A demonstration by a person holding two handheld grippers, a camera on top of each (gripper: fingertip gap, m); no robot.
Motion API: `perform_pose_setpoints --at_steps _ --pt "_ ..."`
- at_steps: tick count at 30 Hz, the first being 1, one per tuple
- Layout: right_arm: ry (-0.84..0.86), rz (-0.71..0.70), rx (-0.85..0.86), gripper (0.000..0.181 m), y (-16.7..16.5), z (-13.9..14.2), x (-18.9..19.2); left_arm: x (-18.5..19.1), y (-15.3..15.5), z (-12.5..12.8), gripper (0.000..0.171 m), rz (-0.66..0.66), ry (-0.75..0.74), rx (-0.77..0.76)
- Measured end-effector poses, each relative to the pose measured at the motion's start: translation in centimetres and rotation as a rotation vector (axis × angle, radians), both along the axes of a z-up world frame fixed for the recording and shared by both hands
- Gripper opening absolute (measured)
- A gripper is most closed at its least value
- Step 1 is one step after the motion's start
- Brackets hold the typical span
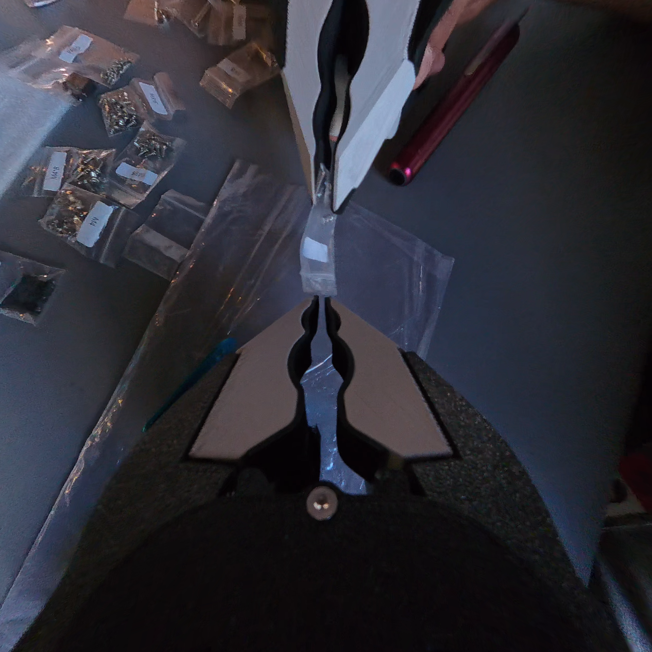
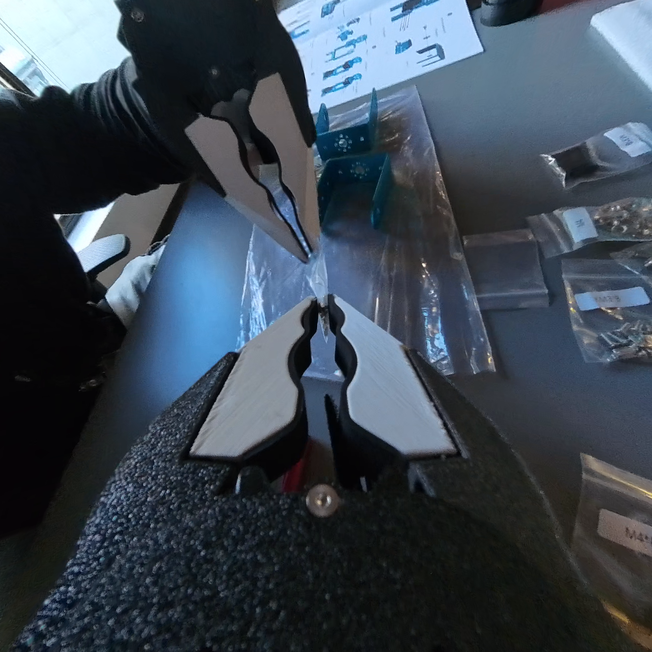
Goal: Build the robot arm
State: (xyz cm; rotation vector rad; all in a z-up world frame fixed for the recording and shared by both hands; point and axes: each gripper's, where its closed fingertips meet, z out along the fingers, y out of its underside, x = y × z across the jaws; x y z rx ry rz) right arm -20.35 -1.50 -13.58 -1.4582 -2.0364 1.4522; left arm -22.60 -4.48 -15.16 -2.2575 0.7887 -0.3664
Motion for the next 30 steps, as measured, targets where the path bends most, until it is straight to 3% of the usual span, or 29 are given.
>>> perform_pose_setpoints --at_steps 4,9,17,25,30 --pt "0.010 -0.012 0.034 0.005 0.4 0.2 -0.2 -0.9 0.2 0.4 0.013 -0.004 0.009 0.041" --pt "0.029 -0.014 0.073 0.005 0.6 0.1 0.0 -0.8 0.8 2.1 0.016 -0.011 -0.120 0.145" --pt "0.034 -0.005 0.170 0.005 0.6 -0.8 -0.1 0.1 1.2 0.8 0.000 -0.051 -0.040 0.120" --pt "0.065 0.016 0.244 0.005 0.2 0.1 0.1 0.1 1.4 0.1 0.000 -0.062 0.006 0.142" --pt "0.012 -0.013 0.226 0.005 1.4 -0.5 0.3 -0.6 1.9 1.0 0.000 -0.036 -0.020 0.203"
